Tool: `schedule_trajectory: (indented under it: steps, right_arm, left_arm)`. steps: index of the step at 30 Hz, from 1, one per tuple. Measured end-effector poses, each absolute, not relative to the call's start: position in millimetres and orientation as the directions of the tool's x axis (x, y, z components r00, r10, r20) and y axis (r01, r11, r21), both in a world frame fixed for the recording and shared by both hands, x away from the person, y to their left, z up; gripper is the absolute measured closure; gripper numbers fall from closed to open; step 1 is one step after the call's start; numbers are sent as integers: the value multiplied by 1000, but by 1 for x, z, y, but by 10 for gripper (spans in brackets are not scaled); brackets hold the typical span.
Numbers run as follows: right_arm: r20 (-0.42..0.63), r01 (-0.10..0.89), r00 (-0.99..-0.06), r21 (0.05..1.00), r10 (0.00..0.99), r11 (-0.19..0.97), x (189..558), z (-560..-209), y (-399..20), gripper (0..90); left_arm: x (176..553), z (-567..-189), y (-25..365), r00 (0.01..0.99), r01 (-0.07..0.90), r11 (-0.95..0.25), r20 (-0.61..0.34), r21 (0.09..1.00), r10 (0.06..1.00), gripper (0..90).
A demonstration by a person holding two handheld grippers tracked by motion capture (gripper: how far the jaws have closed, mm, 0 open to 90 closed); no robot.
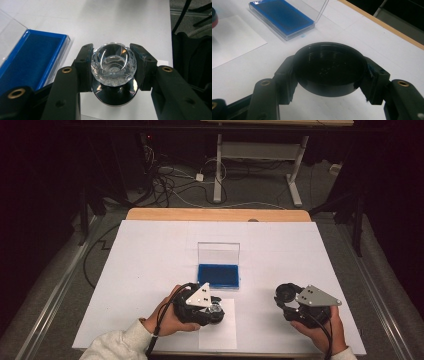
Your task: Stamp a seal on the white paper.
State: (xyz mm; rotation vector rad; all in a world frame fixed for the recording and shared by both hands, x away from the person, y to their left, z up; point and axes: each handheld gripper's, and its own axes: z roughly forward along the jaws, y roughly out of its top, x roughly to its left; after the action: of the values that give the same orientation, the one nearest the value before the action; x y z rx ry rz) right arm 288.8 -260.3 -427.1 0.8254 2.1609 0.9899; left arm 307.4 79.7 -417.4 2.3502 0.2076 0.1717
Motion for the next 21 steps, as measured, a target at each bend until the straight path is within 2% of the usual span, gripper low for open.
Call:
schedule_trajectory:
  steps: [21]
  right_arm:
    - [-267, 284, -623, 799, 736, 530, 289, -429, -259, 382]
  left_arm:
    - [306, -426, 74, 982, 102, -711, 45, 696, 185, 551]
